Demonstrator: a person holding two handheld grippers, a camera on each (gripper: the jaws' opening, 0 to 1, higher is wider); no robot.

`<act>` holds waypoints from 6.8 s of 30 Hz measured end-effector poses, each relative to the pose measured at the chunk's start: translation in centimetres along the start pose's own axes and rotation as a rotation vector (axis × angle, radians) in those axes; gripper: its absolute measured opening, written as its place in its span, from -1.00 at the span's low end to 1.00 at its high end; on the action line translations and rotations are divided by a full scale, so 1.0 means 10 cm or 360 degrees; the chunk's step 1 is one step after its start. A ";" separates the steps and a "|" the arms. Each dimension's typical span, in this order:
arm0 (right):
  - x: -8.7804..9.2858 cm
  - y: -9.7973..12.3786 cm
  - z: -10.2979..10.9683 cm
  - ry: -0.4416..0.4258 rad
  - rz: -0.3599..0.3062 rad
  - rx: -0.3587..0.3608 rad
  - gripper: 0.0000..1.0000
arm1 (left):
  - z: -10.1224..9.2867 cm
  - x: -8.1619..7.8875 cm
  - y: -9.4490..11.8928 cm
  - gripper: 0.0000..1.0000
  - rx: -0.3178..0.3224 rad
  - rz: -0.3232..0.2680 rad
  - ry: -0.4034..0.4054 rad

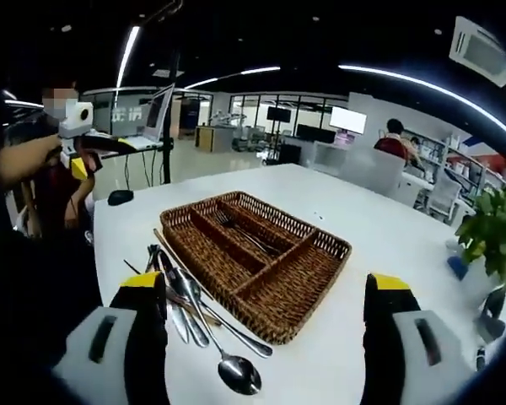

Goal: Arrange the knives, forks, and spoons in their matching storage slots by inserting each utensil handle-first until every utensil is classified and aligned in the correct compartment

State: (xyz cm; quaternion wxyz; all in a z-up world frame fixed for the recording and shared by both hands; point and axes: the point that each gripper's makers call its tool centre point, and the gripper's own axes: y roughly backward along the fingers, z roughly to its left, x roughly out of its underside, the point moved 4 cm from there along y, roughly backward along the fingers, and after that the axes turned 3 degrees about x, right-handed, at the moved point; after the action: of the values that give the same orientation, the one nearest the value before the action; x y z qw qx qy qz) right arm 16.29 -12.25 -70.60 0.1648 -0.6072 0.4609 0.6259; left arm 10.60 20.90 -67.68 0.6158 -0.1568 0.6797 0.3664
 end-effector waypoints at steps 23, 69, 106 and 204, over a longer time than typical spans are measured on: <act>0.09 0.27 0.06 -0.0088 0.0019 0.0052 0.99 | -0.03 0.09 -0.06 1.00 0.0030 0.0020 -0.0021; 0.15 0.39 0.02 -0.0123 0.0011 0.0085 0.99 | -0.17 -0.02 -0.61 0.92 0.0385 0.0235 -0.0388; 0.29 0.56 -0.01 -0.0154 0.0031 0.0141 0.97 | -0.69 0.88 -1.23 0.54 0.0866 0.0653 -0.0785; 0.55 0.75 -0.07 -0.0238 0.0048 0.0207 0.87 | -0.85 1.27 -1.47 -0.94 0.1120 0.0781 -0.0647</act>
State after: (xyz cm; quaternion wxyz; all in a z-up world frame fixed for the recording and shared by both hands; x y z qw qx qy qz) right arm 9.83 -18.68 -72.65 0.2286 -0.5397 0.4960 0.6406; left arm 11.78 8.01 -84.45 0.6472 0.3015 0.6452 0.2718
